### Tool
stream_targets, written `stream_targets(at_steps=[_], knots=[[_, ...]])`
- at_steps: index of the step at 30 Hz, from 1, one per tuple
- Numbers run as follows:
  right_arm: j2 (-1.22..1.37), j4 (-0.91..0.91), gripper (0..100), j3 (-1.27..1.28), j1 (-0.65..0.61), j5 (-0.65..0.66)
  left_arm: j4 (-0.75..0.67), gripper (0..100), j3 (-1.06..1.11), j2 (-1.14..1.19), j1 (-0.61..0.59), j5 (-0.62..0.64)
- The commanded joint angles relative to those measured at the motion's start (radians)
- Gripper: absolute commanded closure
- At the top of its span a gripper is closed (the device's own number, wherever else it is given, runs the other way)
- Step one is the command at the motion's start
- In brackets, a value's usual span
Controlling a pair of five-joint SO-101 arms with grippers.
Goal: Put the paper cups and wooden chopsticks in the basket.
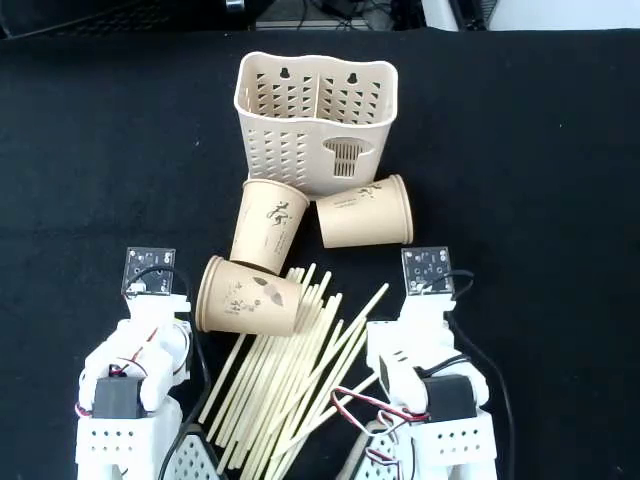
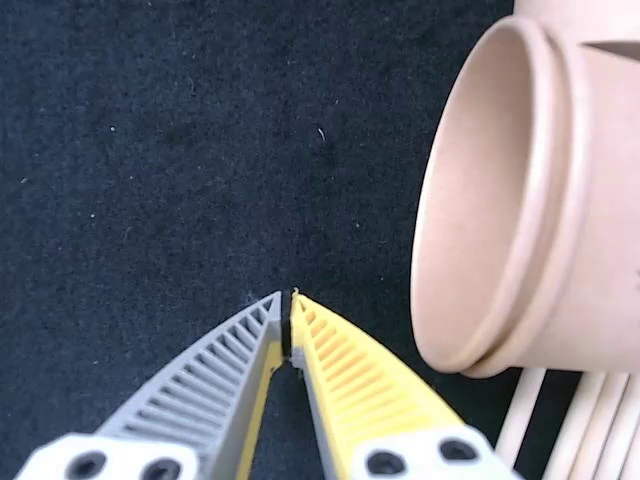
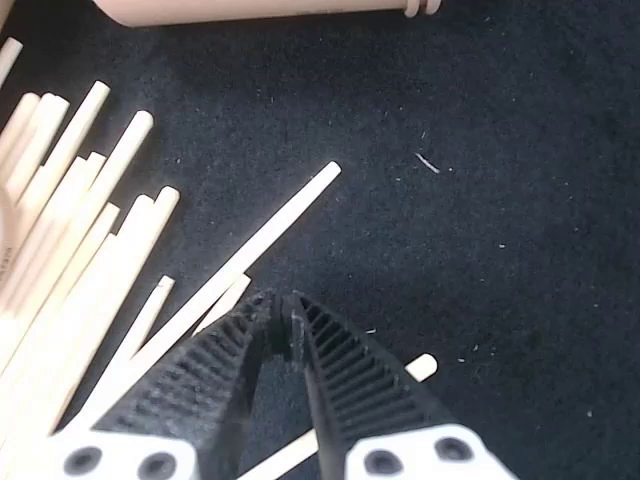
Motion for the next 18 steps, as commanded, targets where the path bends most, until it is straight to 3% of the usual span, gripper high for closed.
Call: stream_targets(at_steps=[1,14,18], knots=[[-0.076,0.006,98.5,-0.002,0.006,-0.008,0.023,97,0.013,-0.005,0.001,0.005],[-0.076,-0.003,98.4,-0.004,-0.005,-0.008,0.023,97,0.013,-0.005,0.001,0.005],[-0.076,-0.140,98.4,-0.051,0.002,-0.006,0.023,97,0.013,-0.005,0.001,0.005]])
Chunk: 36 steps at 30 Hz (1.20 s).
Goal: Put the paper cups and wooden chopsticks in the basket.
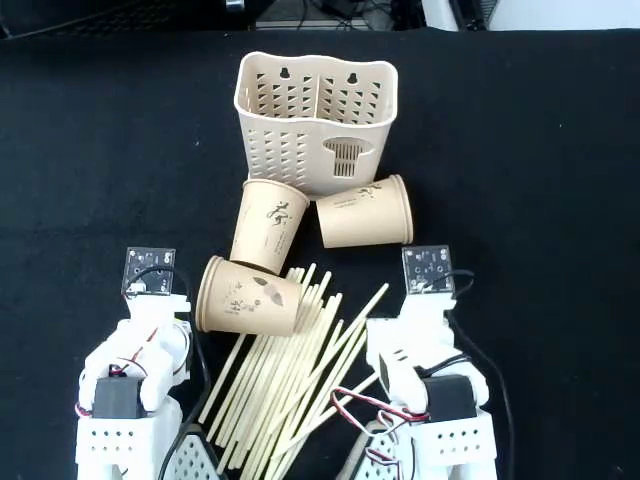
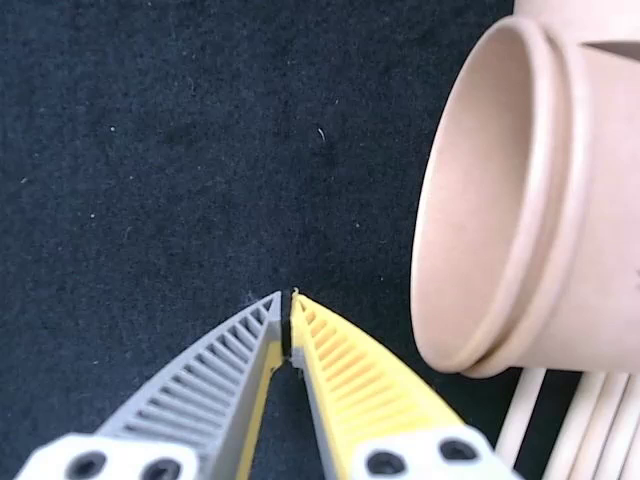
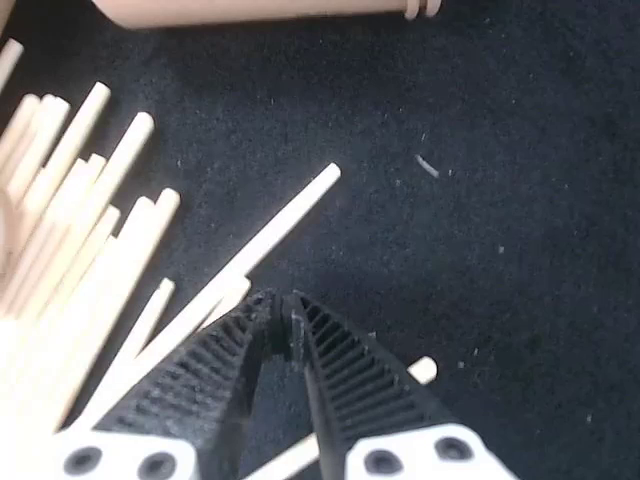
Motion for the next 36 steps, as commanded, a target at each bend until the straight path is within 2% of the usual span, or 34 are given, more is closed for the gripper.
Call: stream_targets(at_steps=[1,6,12,16,20,24,31,36], knots=[[-0.076,-0.127,98.4,-0.073,0.002,-0.006,0.023,97,0.013,-0.005,0.001,0.005],[-0.076,-0.345,98.3,-0.133,-0.003,0.009,0.023,97,0.013,-0.005,0.001,0.005],[-0.076,-0.589,98.3,-0.134,0.064,0.201,0.023,97,0.013,-0.005,0.001,0.005],[-0.070,-0.675,98.3,-0.231,0.112,0.278,0.023,97,0.013,-0.005,0.002,0.005],[-0.062,-0.586,96.9,-0.383,0.115,0.304,0.023,97,0.013,-0.005,0.002,0.005],[0.045,-0.471,86.4,-0.536,0.112,0.304,0.023,97,0.013,-0.005,0.001,0.005],[0.532,-0.368,86.4,-0.733,0.110,0.302,0.023,97,0.013,-0.005,0.001,0.005],[0.846,-0.376,86.4,-0.783,0.114,0.302,0.023,97,0.013,-0.005,0.001,0.005]])
